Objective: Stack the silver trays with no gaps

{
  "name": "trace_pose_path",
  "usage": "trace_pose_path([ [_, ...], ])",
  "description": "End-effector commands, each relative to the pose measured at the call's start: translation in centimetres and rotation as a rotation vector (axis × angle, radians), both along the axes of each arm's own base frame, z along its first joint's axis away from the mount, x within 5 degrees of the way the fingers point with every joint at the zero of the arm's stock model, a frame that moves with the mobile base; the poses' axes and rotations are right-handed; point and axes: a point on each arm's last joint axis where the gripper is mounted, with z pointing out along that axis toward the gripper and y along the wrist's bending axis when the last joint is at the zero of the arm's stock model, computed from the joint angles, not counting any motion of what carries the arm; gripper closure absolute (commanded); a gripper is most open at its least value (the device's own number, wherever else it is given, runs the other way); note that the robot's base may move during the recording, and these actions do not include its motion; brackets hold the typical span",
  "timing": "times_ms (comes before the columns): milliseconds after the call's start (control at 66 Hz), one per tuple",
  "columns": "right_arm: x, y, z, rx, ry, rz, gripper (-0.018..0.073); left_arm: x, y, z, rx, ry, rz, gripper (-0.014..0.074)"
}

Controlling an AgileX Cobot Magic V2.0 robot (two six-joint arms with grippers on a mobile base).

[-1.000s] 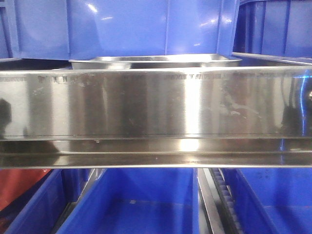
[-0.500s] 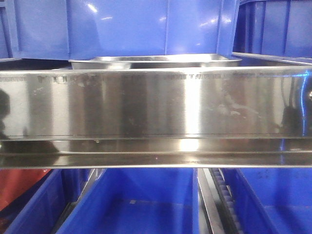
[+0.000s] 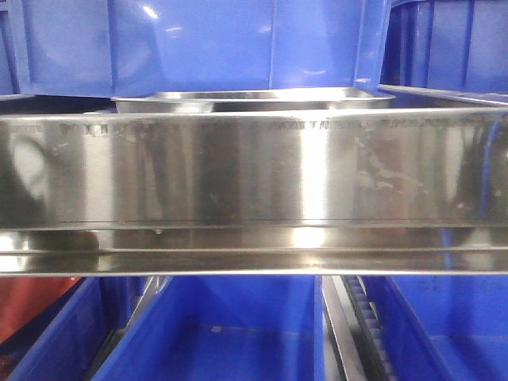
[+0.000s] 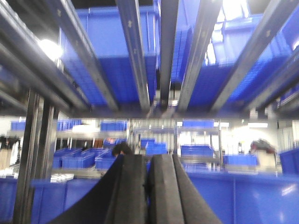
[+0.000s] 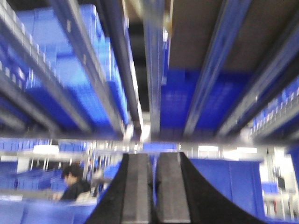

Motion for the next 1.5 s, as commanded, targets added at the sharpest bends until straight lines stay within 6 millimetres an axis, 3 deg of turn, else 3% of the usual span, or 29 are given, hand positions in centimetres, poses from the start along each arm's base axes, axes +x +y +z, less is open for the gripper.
trace_pose_path([
  [0, -1.0, 0.1, 2.8, -0.007, -0.018, 0.0, 0.0577, -0.8, 0.0, 2.2, -0.001, -0.044, -0.008, 0.0605],
  [136, -2.2, 0.2, 5.9, -0.009, -0.003, 0.008, 0.0577, -1.5, -0.1, 4.4, 0.003, 0.031, -0.018, 0.0605],
  [288, -0.6, 0.2, 8.0, -0.006, 0.171, 0.018, 0.0577, -0.7, -0.2, 6.7, 0.007, 0.128, -0.024, 0.0605],
  [485, 3.8, 0.3, 10.3, 0.031, 0.508, 0.057, 0.0577, 3.4, -0.3, 8.2, 0.055, 0.474, -0.017, 0.0605],
  [682, 8.8, 0.6, 12.1, 0.069, 0.921, 0.12, 0.0577, 9.1, -0.5, 9.2, 0.063, 0.793, -0.025, 0.0605],
  [773, 10.9, 0.7, 11.9, 0.072, 1.067, 0.13, 0.0577, 11.1, -0.5, 9.1, 0.064, 0.877, -0.028, 0.0605],
  [955, 14.0, 0.5, 11.1, 0.081, 1.144, 0.129, 0.0577, 14.6, -0.6, 8.4, 0.064, 0.902, -0.027, 0.0605],
  [1333, 18.2, 0.3, 9.1, 0.097, 1.207, 0.121, 0.0577, 18.6, -0.7, 6.5, 0.024, 0.908, -0.038, 0.0605],
  [1485, 20.0, 0.7, 6.9, 0.236, 1.364, 0.163, 0.0573, 20.4, -1.3, 4.9, 0.024, 1.083, -0.066, 0.0605],
])
